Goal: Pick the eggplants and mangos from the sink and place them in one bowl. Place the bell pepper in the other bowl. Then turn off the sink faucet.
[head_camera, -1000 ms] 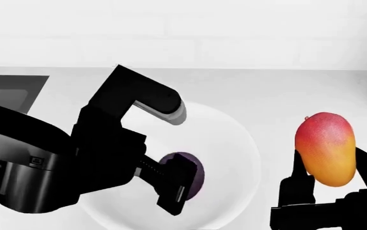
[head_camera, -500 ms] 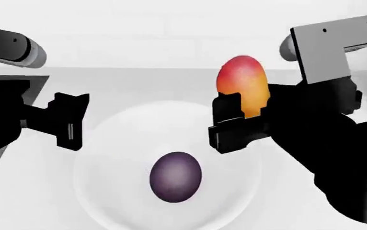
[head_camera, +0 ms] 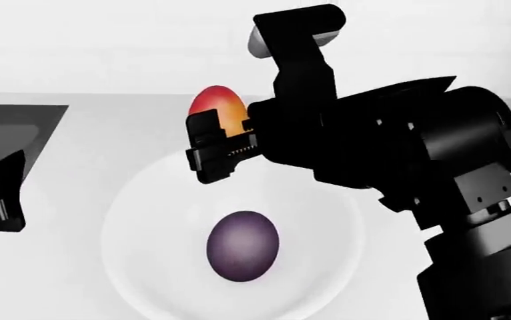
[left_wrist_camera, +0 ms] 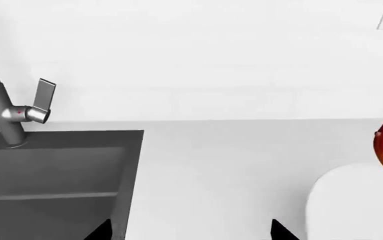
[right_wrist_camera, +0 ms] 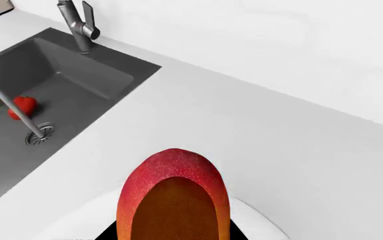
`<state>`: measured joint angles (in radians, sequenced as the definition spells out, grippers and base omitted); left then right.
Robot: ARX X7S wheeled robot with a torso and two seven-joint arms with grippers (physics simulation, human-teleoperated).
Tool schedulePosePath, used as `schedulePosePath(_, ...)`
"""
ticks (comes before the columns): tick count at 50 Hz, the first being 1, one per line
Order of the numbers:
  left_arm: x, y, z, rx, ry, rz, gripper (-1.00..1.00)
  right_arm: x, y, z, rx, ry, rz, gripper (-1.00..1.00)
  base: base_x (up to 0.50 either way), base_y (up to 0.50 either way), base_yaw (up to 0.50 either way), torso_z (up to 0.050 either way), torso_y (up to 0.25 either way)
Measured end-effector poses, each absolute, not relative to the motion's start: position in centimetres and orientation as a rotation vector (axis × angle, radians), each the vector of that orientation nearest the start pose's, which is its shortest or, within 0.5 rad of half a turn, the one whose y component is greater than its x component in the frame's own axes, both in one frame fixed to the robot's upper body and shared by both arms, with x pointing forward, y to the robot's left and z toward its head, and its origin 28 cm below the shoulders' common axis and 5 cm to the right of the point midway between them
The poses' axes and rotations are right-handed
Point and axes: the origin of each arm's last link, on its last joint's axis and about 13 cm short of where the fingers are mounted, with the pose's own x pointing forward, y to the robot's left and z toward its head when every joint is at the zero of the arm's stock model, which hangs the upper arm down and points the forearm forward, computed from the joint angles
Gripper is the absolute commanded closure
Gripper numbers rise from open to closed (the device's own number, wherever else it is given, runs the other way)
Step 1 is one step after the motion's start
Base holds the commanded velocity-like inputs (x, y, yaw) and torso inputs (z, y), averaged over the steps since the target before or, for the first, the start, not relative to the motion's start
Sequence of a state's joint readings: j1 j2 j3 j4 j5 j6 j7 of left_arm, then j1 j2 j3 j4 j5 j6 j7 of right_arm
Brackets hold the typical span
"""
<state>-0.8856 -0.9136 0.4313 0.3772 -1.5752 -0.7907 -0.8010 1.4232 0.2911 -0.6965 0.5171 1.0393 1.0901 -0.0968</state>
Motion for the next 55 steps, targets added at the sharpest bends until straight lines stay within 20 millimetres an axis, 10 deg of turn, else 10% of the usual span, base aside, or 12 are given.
schedulePosePath(44,23.8,27.9,23.6,-0.064,0.205,-0.030,-1.00,36.9,-7.0,22.8,-0.050,0.646,0.702,1.00,0.00,0.00,0.00,0.000,0.000)
schedulePosePath(45,23.8,27.9,23.6,-0.064,0.204,-0.029,-1.00,36.9,-7.1,22.8,-0.049,0.646,0.701,-1.00,0.00,0.00,0.00,0.000,0.000)
schedulePosePath(55,23.8,27.9,23.7,-0.066,0.201,-0.026,-1.00,36.6,-7.2,23.0,-0.047,0.637,0.695,-1.00,0.00,0.00,0.00,0.000,0.000)
